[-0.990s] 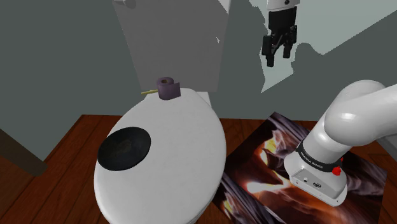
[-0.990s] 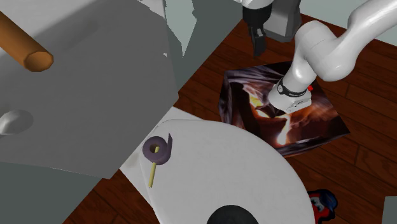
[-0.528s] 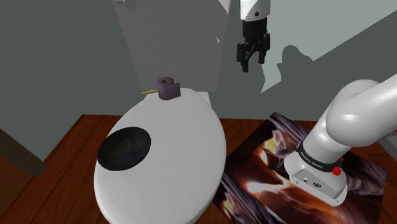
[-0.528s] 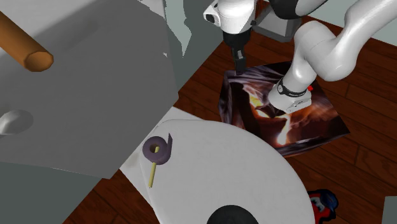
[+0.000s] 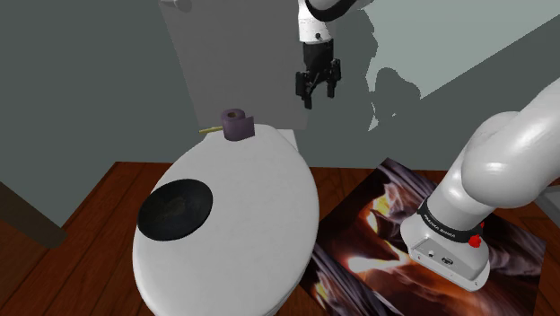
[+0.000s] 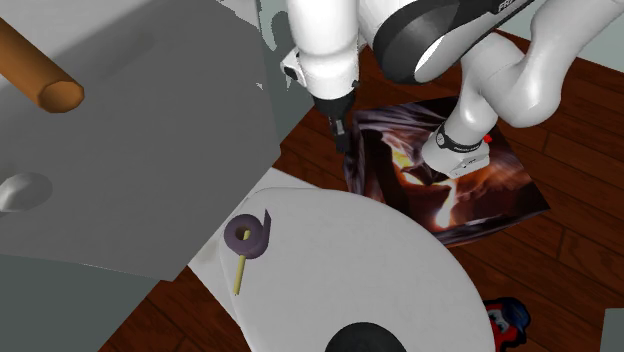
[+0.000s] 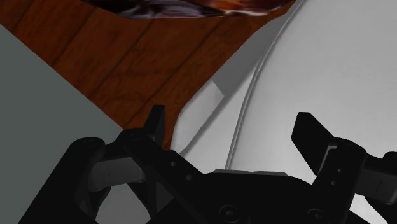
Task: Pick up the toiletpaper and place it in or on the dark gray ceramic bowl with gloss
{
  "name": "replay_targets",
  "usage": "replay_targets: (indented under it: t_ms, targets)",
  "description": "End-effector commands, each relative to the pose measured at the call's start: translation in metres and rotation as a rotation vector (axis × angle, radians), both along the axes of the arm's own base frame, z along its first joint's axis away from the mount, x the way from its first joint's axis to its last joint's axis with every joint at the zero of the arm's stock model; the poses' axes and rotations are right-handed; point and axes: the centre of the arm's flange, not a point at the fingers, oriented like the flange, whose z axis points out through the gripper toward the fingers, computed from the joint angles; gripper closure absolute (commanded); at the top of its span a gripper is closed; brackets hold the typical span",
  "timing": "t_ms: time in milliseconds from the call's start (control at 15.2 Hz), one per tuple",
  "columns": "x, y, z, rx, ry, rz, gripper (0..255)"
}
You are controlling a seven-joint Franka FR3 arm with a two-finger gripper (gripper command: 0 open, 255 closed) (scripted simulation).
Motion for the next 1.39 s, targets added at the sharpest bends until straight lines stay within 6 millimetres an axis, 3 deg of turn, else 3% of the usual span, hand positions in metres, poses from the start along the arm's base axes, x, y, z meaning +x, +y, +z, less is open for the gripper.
replay_targets:
  t_ms: [0,1188,1320]
  targets:
    - [0.019,0.016,-0.008,0.004,-0.013,0.008,0]
    - [0.190,0.144,-0.071,0.030,-0.114,0.085,0]
    - [0.197,0.150,-0.079,0.031,-0.119,0.089,0]
